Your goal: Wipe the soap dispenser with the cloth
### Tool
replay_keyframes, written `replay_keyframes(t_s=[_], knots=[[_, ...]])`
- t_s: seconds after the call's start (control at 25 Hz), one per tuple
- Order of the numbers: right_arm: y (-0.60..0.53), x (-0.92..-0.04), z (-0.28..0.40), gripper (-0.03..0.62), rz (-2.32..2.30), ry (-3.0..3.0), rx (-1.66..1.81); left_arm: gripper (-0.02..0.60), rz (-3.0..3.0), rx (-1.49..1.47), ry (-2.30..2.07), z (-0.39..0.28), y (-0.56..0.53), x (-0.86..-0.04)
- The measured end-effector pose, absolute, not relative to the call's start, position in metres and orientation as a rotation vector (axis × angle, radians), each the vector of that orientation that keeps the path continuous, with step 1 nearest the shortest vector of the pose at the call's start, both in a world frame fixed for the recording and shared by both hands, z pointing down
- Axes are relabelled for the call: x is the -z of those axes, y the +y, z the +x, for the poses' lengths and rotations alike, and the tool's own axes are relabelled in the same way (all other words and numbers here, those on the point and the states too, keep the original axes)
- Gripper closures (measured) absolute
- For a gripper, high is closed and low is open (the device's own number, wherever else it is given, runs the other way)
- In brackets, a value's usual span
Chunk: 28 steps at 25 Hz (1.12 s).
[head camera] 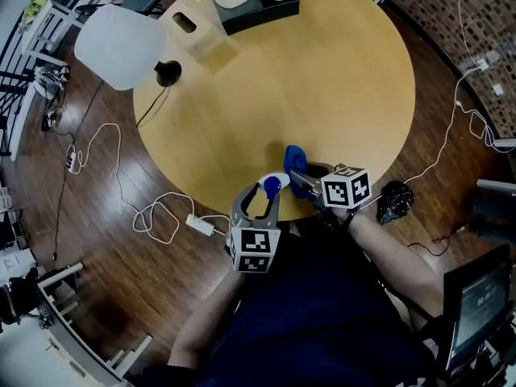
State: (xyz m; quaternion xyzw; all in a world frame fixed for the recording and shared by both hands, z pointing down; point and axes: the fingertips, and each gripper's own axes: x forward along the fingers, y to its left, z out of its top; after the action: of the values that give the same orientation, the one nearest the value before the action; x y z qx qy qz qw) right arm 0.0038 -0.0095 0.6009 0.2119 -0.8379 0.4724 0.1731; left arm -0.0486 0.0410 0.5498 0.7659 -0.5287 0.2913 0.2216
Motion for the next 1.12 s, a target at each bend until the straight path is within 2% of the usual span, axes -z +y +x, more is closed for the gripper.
replay_keyframes(t_s=[0.12, 0.28, 0.36, 0.44, 0.6, 0.76, 1.0, 1.12], knots=[[-0.001, -0.603, 0.000, 0.499, 0.567, -2.369, -1.343, 0.402, 2.130, -0.806, -1.477, -0.047, 0.039, -0.543], [-0.001, -0.605, 0.001, 0.499, 0.603, -2.361, -1.375, 0.309, 2.067, -0.746, -1.534, -0.040, 0.037, -0.530], [-0.001, -0.606, 0.002, 0.499, 0.614, -2.359, -1.378, 0.305, 2.051, -0.736, -1.579, -0.035, 0.029, -0.530], [-0.001, -0.607, 0.000, 0.499, 0.617, -2.359, -1.380, 0.313, 2.048, -0.755, -1.620, -0.033, 0.018, -0.534], [0.002, -0.609, 0.001, 0.499, 0.622, -2.350, -1.378, 0.420, 1.963, -0.708, -1.659, -0.040, 0.009, -0.544], [0.003, -0.608, -0.001, 0.499, 0.627, -2.352, -1.362, 0.436, 1.939, -0.368, -1.650, -0.057, 0.003, -0.531], [-0.006, -0.601, -0.007, 0.499, 0.715, -2.351, -1.383, 0.437, 1.724, 0.213, -1.560, -0.137, 0.014, -0.545], [-0.011, -0.571, -0.039, 0.497, 0.702, -2.437, -1.331, 0.437, 1.582, 0.383, -1.506, -0.160, 0.026, -0.561]])
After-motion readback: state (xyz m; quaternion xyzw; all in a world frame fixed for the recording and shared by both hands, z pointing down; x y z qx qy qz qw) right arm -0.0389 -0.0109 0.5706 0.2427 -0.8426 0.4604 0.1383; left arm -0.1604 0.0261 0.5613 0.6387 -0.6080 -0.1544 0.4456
